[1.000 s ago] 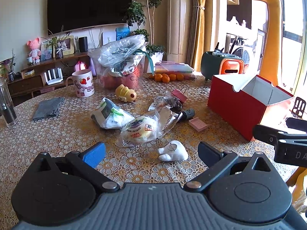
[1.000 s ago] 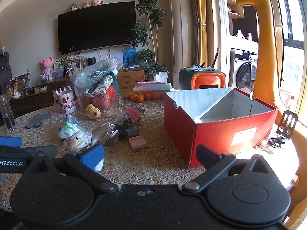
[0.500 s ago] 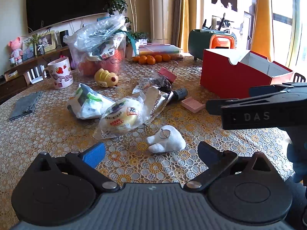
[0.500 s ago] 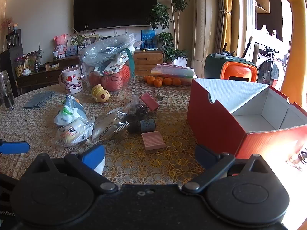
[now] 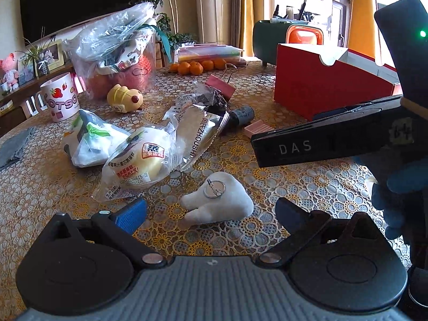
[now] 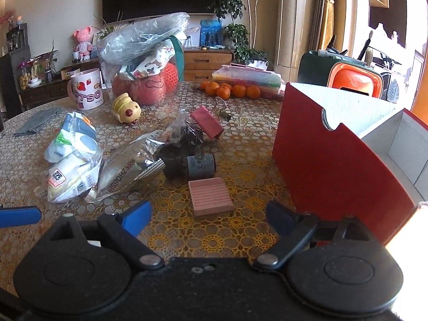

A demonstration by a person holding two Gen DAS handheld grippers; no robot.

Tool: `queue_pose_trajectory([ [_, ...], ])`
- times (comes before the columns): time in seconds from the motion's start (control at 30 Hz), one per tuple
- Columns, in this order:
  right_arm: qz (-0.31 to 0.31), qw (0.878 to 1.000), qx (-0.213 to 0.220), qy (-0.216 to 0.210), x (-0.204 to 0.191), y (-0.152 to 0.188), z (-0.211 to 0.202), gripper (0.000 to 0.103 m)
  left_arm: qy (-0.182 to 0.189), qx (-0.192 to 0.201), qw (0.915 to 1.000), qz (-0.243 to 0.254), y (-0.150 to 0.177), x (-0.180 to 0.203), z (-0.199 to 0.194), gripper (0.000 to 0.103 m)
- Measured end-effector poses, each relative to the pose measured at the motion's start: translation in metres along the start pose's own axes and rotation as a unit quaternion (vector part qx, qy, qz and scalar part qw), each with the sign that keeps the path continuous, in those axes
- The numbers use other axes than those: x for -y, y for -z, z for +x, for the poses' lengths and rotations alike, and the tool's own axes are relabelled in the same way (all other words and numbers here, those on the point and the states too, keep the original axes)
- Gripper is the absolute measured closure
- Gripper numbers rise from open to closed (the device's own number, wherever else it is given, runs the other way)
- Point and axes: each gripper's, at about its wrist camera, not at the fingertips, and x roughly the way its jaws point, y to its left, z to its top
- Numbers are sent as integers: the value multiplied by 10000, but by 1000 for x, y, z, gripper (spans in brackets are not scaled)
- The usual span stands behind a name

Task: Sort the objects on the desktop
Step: 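Move left tool toward white plush keychain while right tool approaches pink sponge block, then close left tool on white plush while right tool closes on pink block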

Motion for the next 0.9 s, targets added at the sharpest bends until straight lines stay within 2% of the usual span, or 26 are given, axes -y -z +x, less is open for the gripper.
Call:
queue_pose_trajectory([
  [0.23, -23, 9999, -112, 13, 3, 0, 19, 18, 30, -24, 10000, -41, -1, 2, 9, 5],
  [0.3, -10, 9999, -135, 12, 5, -1, 23, 20, 38, -17, 10000, -76, -2, 2, 10, 10],
  [0.43, 23, 9999, -153, 20, 7, 0, 28, 22, 62, -47, 9999, -135, -2, 0, 13, 13],
  [0.53, 24, 9998, -185, -17, 6, -1, 32, 30, 75, -63, 9998, -148, -2, 0, 15, 20],
  [0.63, -13, 9999, -171, -12, 4, 0, 34, 31, 71, -75, 9998, -151, -2, 0, 16, 23],
  [0.7, -3, 9999, -147, -17, 4, 1, 34, 31, 77, -68, 9998, -152, -2, -1, 16, 31],
  [0.9, -27, 9999, -98, -33, 2, 1, 34, 40, 85, -38, 9999, -105, -3, 1, 15, 40],
])
